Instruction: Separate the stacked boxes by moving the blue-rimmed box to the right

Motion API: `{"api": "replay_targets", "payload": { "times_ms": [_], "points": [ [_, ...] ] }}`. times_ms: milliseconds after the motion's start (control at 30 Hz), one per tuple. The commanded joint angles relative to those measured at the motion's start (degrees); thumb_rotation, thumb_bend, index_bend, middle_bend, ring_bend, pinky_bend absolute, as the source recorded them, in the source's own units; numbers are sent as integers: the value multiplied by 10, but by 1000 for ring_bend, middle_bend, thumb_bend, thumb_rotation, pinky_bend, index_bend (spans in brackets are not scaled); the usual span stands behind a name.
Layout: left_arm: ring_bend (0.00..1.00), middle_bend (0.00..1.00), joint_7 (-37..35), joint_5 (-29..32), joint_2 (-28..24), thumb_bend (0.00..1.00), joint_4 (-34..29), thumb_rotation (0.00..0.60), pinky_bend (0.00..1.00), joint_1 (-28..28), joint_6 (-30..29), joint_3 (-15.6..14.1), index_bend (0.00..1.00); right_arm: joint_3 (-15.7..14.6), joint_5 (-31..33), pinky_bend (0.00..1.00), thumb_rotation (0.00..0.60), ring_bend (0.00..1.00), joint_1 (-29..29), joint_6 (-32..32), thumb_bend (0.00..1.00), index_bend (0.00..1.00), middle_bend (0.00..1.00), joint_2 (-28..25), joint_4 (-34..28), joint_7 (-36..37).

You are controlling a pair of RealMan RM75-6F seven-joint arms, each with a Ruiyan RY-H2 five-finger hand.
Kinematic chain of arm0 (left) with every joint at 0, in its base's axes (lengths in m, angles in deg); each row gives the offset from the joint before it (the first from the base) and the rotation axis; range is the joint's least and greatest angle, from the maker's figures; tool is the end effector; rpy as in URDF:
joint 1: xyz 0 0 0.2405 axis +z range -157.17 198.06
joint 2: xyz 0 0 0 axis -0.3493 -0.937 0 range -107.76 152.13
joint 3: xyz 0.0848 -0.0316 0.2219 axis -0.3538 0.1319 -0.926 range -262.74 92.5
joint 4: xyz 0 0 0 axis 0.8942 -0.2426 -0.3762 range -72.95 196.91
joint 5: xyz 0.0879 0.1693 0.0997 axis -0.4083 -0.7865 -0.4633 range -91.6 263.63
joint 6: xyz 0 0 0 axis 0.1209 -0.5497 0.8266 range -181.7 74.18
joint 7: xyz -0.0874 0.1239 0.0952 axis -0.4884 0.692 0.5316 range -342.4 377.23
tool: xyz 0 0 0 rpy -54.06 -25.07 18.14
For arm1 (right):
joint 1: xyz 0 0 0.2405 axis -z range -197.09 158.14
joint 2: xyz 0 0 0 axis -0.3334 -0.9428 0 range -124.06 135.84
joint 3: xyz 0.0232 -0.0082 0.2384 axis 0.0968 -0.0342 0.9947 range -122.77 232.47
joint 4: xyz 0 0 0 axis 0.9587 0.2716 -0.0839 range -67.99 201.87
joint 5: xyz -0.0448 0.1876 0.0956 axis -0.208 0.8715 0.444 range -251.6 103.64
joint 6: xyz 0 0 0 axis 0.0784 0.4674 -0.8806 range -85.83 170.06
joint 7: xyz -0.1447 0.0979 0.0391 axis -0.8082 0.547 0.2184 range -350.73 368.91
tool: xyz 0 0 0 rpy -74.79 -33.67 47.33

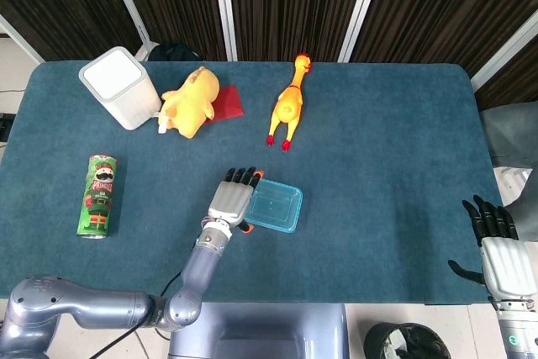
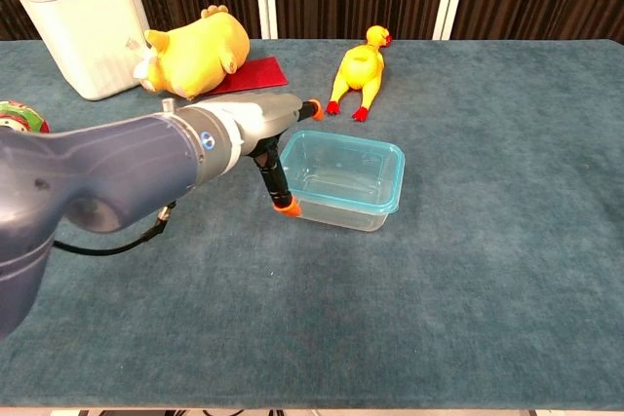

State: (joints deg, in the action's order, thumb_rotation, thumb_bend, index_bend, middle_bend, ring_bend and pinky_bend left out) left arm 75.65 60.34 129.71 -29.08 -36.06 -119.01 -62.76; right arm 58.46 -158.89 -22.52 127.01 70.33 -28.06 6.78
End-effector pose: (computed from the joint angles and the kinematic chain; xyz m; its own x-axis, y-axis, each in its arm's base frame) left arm -0.0126 0.3390 -0.1068 0.4682 0.4050 0.7854 0.8819 -0.2707 -0.3861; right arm -0.2966 -0.2079 0.1435 0.3824 -0.0090 0.9239 -0.9234 0.0330 0.3825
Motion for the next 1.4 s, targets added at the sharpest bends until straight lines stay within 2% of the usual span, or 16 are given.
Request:
{"api": "replay_targets", "payload": {
  "times_ms": [33, 200, 467, 800, 933, 1033, 1167, 1400],
  "points": [
    [0, 0, 26, 38, 5, 8, 4, 600, 3, -27, -9, 10, 0, 0, 0, 0, 600, 0, 0, 0, 147, 0, 0, 0, 0, 0],
    [0, 0, 40, 65, 13, 8, 15, 600, 21, -52, -18, 18, 0, 1, 3, 0, 600, 0, 0, -1, 147, 0, 0, -1, 0, 3],
    [10, 4, 47, 93, 22, 8, 40, 600, 120, -78, -21, 27, 0, 1, 3, 0, 600, 0, -1, -2, 147, 0, 0, -1, -1, 5],
    [55, 54, 49, 120, 34, 22, 69, 600, 175, -104, -9, 28, 0, 1, 5, 0, 600, 0, -1, -4, 147, 0, 0, -2, -3, 7],
    [109, 128, 43, 118, 37, 68, 77, 600, 233, -113, 1, 28, 60, 2, 6, 0, 600, 0, -1, -4, 147, 0, 0, -2, -3, 7],
    [155, 185, 36, 110, 36, 102, 80, 600, 272, -115, 8, 23, 113, 2, 6, 0, 600, 0, -1, -5, 147, 0, 0, -2, -3, 7],
    [172, 207, 31, 93, 25, 116, 78, 600, 294, -116, 20, 8, 173, 1, 6, 0, 600, 0, -1, -6, 147, 0, 0, -3, -4, 7],
    [172, 223, 15, 53, -1, 120, 66, 600, 294, -111, 47, -21, 200, -1, 2, 0, 600, 0, -1, -5, 147, 0, 0, -4, -5, 7]
  ]
}}
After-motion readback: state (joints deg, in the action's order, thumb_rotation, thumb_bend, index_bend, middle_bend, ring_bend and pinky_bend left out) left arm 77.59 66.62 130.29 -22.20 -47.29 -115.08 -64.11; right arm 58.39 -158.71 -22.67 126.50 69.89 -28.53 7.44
